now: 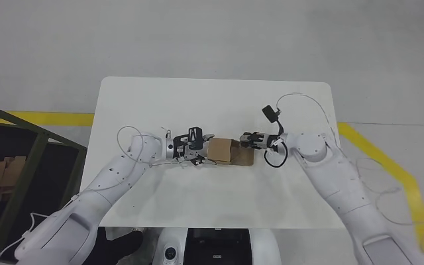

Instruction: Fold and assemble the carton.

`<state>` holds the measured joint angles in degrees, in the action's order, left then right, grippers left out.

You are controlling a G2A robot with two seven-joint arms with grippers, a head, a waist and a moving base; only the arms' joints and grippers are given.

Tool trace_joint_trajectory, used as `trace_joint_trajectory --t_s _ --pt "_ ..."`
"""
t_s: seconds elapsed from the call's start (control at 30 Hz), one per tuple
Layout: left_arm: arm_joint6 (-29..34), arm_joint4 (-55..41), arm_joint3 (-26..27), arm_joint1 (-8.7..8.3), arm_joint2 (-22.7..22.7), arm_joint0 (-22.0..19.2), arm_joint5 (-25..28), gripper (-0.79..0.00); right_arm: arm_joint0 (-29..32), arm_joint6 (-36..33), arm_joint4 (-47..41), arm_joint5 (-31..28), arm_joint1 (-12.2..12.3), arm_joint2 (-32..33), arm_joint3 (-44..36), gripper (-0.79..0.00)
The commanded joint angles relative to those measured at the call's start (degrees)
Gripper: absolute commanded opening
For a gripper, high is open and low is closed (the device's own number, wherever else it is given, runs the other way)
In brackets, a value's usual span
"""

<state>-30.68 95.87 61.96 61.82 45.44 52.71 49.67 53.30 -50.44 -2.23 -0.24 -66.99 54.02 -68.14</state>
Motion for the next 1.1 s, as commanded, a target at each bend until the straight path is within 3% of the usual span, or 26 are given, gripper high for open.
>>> trace_joint_trajectory --t_s 0.0,0.43,0.7,0.87,1.07 --pt "0.0 0.0 0.1 -0.01 0.0 0.1 -0.1 -0.188 -0.1 -0.6 -0.5 -0.3 -0.3 -0.7 -0.1 -0.785" --pt "0.4 -0.1 0.6 -0.05 0.2 0.3 -0.2 -0.2 -2.5 -2.6 -3.7 -0.9 -2.4 -5.2 2.4 -0.785" --pt "0.8 -0.3 0.6 0.0 0.2 0.2 -0.1 -0.197 -3.8 -4.1 -9.1 -5.6 -3.9 -6.3 7.7 -0.785" --pt "1.0 -0.4 0.5 0.05 0.1 0.2 0.1 -0.197 -4.0 -5.0 -9.2 -7.6 -3.4 -4.4 9.3 -0.785" --pt "0.7 -0.3 0.5 0.06 0.1 0.1 0.1 -0.203 -1.8 -5.8 -7.1 -6.0 -1.5 0.1 7.6 -0.785"
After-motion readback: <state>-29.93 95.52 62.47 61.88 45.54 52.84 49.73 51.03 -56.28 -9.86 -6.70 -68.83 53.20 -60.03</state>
